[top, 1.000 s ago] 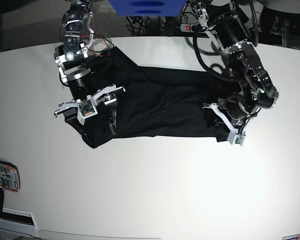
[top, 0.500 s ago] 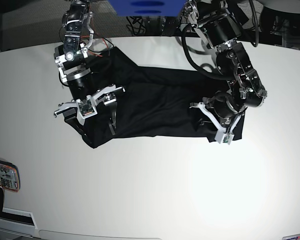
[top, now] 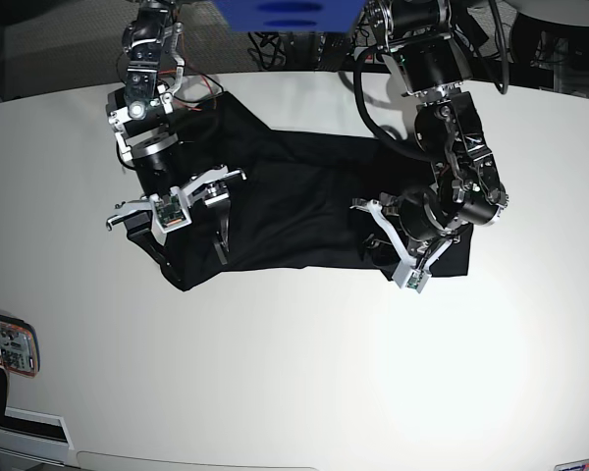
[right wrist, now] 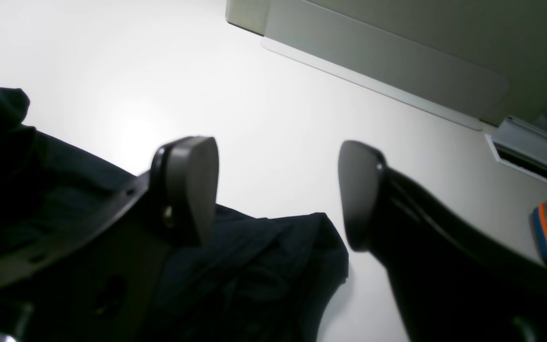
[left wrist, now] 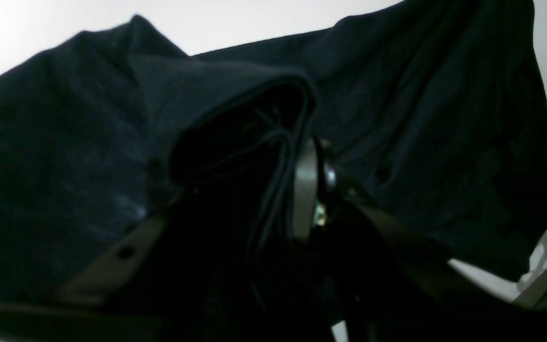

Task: Fold the T-shirt properly
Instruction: 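Lift the strip's end with the left gripper and fold it toward the right gripper, then release the folded end with the left gripper and withdraw both grippers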

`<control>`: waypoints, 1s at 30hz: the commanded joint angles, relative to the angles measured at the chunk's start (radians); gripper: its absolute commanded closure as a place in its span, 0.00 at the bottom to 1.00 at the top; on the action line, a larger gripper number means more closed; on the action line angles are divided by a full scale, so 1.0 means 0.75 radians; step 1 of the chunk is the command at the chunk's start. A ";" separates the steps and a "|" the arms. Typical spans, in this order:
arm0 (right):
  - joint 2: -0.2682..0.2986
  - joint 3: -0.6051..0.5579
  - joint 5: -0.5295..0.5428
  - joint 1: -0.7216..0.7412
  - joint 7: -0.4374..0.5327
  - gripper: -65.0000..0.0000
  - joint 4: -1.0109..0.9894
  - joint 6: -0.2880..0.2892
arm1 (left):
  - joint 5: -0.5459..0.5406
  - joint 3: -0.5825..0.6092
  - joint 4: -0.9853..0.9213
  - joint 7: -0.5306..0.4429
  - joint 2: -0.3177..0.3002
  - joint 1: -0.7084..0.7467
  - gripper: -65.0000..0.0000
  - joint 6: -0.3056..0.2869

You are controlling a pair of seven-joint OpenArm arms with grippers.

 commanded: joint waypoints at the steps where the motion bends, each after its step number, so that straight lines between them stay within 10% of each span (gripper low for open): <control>1: 0.000 0.002 0.018 0.007 0.040 0.41 0.024 -0.007 | -0.024 0.006 0.008 -0.017 0.001 -0.018 0.81 -0.001; 7: 0.000 0.002 0.018 0.007 0.040 0.41 0.024 -0.007 | -0.030 0.006 -0.033 -0.015 -0.013 0.023 0.73 -0.001; 19: 0.000 0.002 0.018 0.007 0.040 0.41 0.026 -0.007 | -0.339 0.090 -0.043 -0.025 -0.189 0.053 0.08 -0.001; 26: 0.000 0.029 0.020 0.007 0.034 0.41 0.026 -0.009 | -0.413 0.094 0.029 -0.025 -0.185 0.057 0.00 -0.003; 30: -0.006 0.250 0.020 0.042 -0.277 0.41 0.026 -0.013 | -0.423 0.082 0.248 -0.023 -0.185 0.123 0.00 -0.003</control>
